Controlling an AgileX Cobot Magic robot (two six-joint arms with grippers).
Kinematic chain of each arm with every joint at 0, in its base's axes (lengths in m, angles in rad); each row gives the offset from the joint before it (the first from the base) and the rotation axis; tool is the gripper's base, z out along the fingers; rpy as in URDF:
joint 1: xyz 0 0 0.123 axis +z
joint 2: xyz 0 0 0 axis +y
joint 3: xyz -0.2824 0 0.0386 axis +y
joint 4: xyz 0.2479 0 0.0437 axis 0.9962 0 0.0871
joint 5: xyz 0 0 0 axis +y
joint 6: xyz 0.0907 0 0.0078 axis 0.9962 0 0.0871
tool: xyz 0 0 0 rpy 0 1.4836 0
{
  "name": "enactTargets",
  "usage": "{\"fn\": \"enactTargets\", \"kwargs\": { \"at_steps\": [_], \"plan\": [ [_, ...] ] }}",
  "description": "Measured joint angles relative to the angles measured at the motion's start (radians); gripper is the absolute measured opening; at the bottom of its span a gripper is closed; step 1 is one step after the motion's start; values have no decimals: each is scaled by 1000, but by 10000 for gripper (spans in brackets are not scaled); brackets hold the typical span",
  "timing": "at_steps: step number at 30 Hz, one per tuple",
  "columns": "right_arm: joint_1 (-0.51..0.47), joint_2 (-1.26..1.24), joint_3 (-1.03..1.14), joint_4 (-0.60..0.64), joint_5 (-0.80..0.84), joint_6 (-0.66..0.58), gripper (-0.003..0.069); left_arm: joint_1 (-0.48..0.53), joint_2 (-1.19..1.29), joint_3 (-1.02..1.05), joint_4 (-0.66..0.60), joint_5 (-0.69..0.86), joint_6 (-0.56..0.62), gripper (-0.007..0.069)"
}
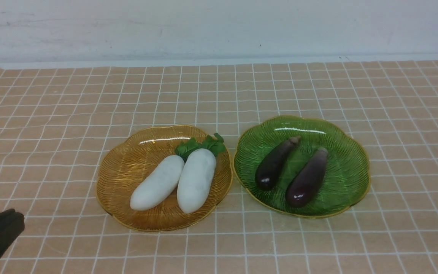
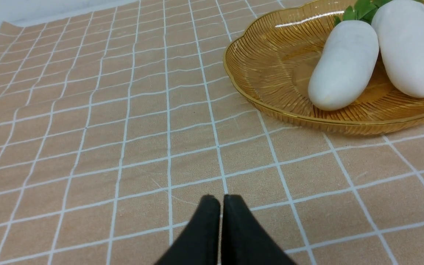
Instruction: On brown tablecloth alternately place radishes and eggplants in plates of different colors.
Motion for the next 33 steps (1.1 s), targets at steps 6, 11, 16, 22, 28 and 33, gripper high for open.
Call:
{"fn": "enactTargets", "kwargs": {
  "at_steps": [6,11,16,22,28,33],
  "plan": [
    [0,0,0,0,0,0,-15,0,0,0,0,1,0,-3],
    [0,0,0,0,0,0,-15,0,0,0,0,1,0,-3],
    [0,0,0,0,0,0,-15,0,0,0,0,1,0,-3],
    [-40,-13,20,-1,35,0,-15,0,0,0,0,1,2,-3],
    [-198,-13,254,-1,73,0,-15,0,0,0,0,1,2,-3],
    [-258,-13,482,0,106,1,-15,0,-1,0,0,1,2,-3]
  ]
}}
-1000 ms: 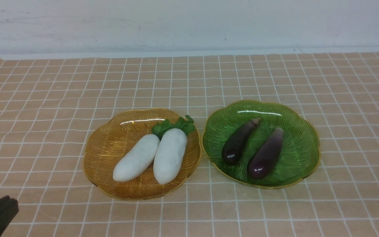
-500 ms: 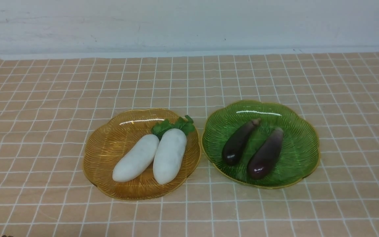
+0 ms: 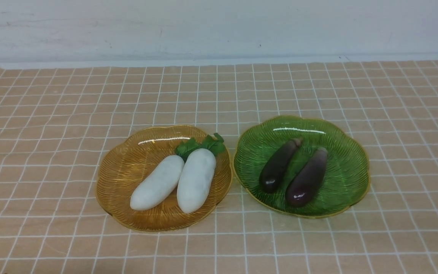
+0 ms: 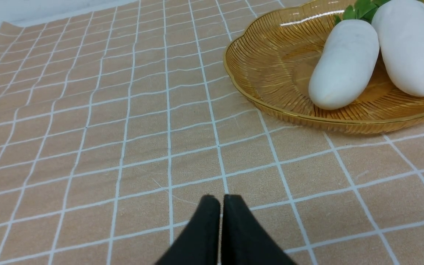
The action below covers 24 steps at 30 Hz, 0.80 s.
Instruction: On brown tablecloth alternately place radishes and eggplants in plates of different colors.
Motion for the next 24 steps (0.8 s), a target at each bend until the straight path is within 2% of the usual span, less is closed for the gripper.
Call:
{"fn": "enactTargets", "kwargs": {
  "at_steps": [24],
  "plan": [
    [-3,0,12,0,9,3,-15,0,-1,0,0,0,0,-3]
  ]
}}
